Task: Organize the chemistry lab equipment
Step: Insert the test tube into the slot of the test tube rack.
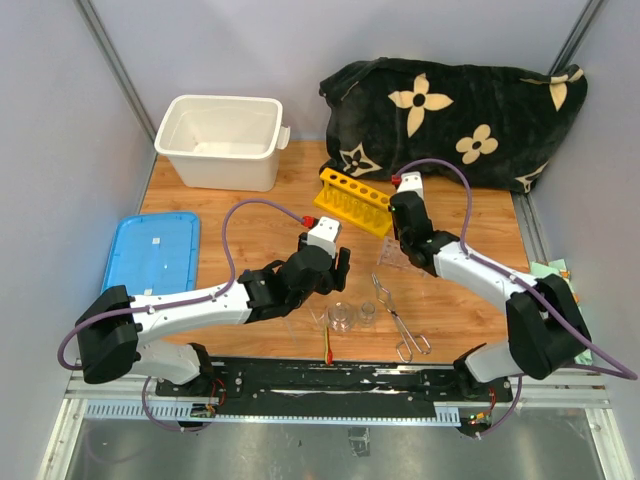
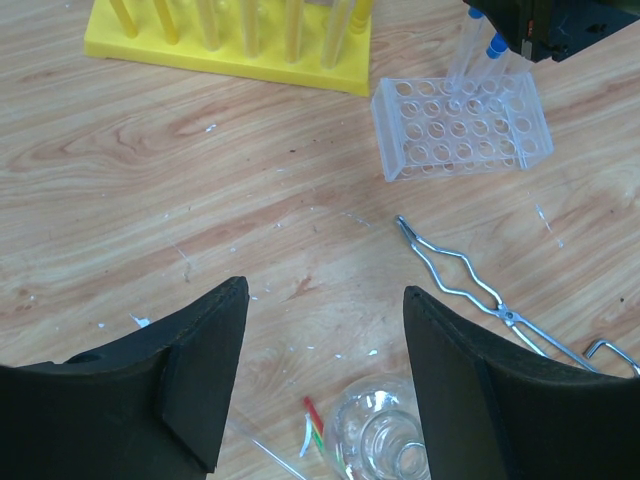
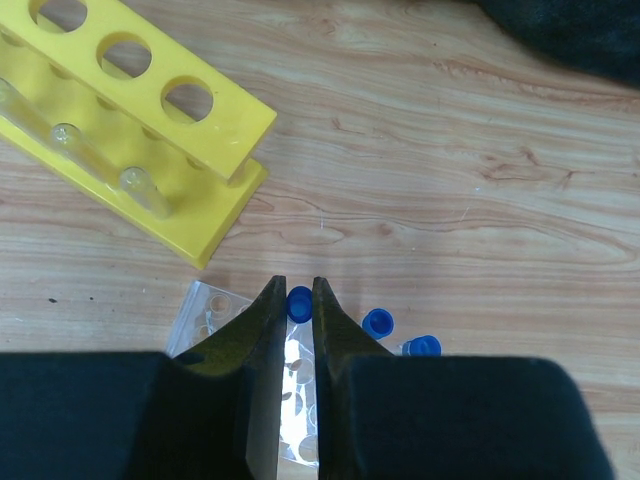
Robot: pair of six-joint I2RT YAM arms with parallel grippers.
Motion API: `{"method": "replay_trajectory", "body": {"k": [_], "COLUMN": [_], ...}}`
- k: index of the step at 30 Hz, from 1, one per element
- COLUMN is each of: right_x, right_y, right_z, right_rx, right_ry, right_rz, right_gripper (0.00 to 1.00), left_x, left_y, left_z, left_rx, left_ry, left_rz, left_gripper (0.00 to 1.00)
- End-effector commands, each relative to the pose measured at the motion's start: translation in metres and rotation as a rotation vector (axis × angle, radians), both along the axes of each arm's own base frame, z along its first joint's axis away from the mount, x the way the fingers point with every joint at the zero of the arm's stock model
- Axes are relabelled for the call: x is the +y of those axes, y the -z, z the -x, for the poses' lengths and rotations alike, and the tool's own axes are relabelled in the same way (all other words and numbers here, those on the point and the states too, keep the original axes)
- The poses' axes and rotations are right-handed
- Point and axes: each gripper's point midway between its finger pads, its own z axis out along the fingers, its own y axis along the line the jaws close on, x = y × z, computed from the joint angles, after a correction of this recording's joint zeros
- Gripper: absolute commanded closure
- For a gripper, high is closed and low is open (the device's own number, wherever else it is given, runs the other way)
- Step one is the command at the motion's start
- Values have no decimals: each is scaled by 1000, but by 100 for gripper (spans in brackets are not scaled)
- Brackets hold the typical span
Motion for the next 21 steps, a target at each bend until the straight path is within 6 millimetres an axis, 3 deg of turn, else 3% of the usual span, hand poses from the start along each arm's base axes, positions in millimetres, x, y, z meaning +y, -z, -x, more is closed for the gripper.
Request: {"method": "replay_trajectory", "body": {"k": [1, 21], "right_x": [3, 7], "right_y": [7, 31], "right_z": [0, 0], "right_rx": [1, 48], "right_ry": [7, 13], "right_rz": [-4, -13], "right_gripper": [99, 100], "left_x": [3, 3], "left_y": [-1, 0], "left_z": [-2, -5], "left_rx": [-10, -14], "left_ry": [-15, -14], "left_rz": [12, 7], "left_gripper": [33, 33]}}
